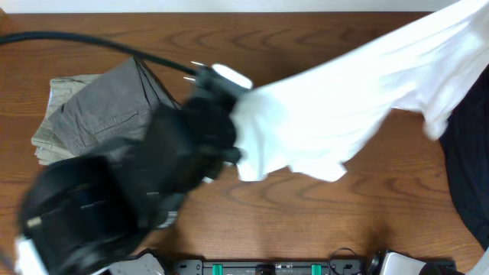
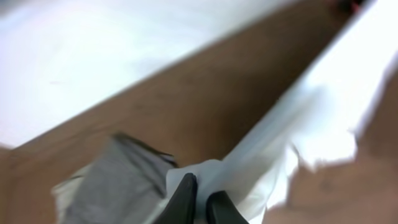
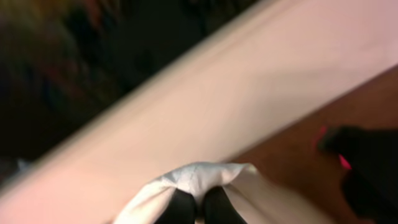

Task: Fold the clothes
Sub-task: 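Swing the T-shirt with the left gripper leftward across the table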

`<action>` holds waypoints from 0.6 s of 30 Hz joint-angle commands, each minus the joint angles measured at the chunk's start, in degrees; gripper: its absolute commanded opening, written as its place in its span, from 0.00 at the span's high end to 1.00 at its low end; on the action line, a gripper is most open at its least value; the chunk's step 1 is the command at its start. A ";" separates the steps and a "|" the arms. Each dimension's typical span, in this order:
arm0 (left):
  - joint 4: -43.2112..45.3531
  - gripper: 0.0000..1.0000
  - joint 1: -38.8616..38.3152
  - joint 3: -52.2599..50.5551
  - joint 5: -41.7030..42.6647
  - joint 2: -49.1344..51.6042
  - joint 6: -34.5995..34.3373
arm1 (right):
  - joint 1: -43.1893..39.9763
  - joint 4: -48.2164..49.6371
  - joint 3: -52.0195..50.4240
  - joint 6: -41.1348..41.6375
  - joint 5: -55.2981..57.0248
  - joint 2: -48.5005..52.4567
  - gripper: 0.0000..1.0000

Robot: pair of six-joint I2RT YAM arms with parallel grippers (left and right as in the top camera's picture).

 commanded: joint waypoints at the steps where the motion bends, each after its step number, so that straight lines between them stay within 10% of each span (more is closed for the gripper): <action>1: 1.14 0.94 4.83 0.33 -6.16 -3.26 3.98 | -0.37 -4.13 0.90 -13.84 -2.43 -0.22 0.98; 18: 4.46 0.94 8.52 1.16 -6.12 -5.70 6.36 | -0.42 -18.60 0.90 -22.62 4.96 -8.44 0.99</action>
